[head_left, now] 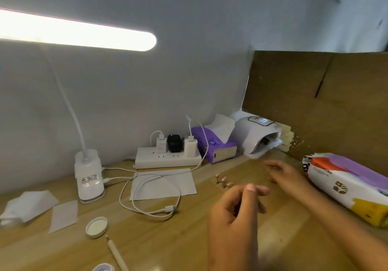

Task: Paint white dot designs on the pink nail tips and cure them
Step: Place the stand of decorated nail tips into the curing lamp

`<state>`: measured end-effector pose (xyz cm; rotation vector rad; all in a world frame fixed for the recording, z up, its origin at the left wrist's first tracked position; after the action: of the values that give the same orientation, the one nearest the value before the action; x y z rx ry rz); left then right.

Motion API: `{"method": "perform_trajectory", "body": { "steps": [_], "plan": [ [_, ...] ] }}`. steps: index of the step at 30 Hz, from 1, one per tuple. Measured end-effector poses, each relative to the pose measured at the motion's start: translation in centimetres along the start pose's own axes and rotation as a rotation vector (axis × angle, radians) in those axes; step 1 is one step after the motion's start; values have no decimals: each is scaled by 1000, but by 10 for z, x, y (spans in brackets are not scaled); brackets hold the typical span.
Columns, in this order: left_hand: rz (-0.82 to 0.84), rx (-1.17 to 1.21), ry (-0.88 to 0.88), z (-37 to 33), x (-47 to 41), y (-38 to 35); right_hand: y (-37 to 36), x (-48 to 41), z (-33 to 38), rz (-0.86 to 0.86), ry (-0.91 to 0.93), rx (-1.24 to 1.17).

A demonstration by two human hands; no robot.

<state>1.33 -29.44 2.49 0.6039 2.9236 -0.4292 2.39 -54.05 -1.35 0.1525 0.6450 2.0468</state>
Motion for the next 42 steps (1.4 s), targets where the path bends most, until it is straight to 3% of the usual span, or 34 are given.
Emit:
{"method": "perform_trajectory", "body": {
  "steps": [4, 9, 22, 33, 39, 42],
  "plan": [
    [-228, 49, 184, 37, -26, -8, -22, -75, -6, -254, 36, 24],
    [-389, 80, 259, 69, -50, 9, -44, -138, -12, -331, -103, 77],
    [-293, 57, 166, 70, -42, 5, -12, -127, -42, -347, -78, 178],
    [-242, 53, 150, 63, -37, 4, -21, -85, -31, -301, 58, 623],
    [-238, 53, 163, 64, -37, 3, -15, -81, -42, -385, 50, 432],
    [-239, 60, 166, 64, -37, 2, -18, -79, -41, -406, 82, 470]
  ]
}}
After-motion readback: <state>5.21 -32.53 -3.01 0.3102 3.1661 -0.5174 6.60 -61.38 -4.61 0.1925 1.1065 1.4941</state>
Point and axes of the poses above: each hand's wrist, its own x-axis away from the middle knuckle, its own y-axis out of the back of the hand, z = x × y, the point moved 1 cm from there along -x, towards the middle knuckle, and after that the axes turned 12 degrees about -z, right-handed, at the moved point
